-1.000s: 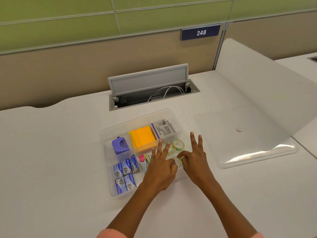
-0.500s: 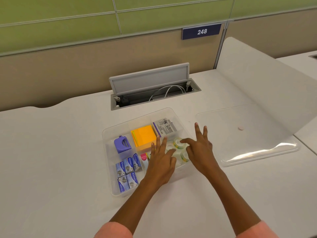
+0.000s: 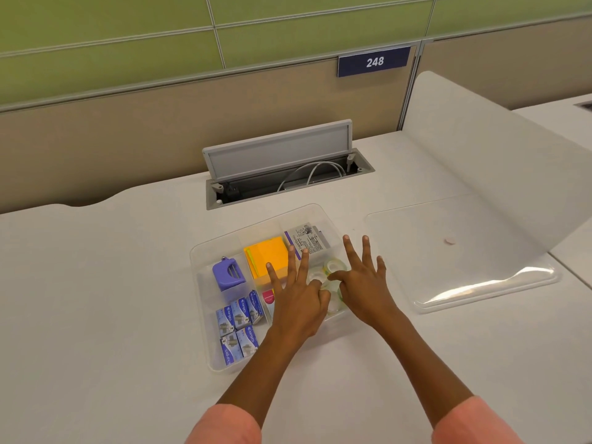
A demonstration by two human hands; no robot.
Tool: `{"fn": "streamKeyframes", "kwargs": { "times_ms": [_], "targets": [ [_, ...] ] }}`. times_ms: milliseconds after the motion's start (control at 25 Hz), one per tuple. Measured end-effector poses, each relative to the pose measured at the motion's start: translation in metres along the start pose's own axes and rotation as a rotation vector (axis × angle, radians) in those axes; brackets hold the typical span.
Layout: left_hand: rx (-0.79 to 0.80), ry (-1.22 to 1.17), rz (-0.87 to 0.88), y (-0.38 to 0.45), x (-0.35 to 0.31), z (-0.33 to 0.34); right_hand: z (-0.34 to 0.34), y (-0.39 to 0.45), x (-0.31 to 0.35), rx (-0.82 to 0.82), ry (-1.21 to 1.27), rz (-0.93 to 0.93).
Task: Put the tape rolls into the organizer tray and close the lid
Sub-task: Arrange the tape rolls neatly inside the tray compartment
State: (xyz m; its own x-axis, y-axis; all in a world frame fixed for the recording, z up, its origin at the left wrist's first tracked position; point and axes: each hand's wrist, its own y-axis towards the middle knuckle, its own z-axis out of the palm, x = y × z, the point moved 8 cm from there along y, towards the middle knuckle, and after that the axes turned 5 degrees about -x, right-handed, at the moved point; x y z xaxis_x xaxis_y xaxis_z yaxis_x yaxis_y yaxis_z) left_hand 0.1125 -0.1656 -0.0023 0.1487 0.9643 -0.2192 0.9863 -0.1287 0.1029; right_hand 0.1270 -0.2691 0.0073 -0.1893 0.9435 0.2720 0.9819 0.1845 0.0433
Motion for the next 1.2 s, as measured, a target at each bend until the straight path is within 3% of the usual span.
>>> {"fn": "streamKeyframes", "kwargs": {
  "times_ms": [240,840,920,1040,1120,1200],
  "targets": [
    [0.000,-0.136,0.032,-0.006,0.005,-0.003,0.000,-0.012,-0.006,0.014,0.131,-0.013],
    [0.011,-0.147,0.070,-0.010,0.004,-0.007,-0.002,-0.021,-0.005,-0.024,0.150,-0.019],
    [0.010,-0.140,0.078,-0.010,0.005,-0.006,-0.002,-0.022,-0.007,-0.006,0.238,0.001],
    [0.016,-0.124,0.121,-0.012,0.006,-0.006,-0.021,-0.025,-0.021,-0.125,0.472,0.090],
    [0.018,-0.078,0.145,-0.013,0.008,-0.005,-0.033,-0.030,-0.041,-0.273,0.460,0.179],
    [0.015,-0.050,0.145,-0.015,0.009,-0.006,-0.032,-0.036,-0.060,-0.291,0.333,0.292]
  ]
}}
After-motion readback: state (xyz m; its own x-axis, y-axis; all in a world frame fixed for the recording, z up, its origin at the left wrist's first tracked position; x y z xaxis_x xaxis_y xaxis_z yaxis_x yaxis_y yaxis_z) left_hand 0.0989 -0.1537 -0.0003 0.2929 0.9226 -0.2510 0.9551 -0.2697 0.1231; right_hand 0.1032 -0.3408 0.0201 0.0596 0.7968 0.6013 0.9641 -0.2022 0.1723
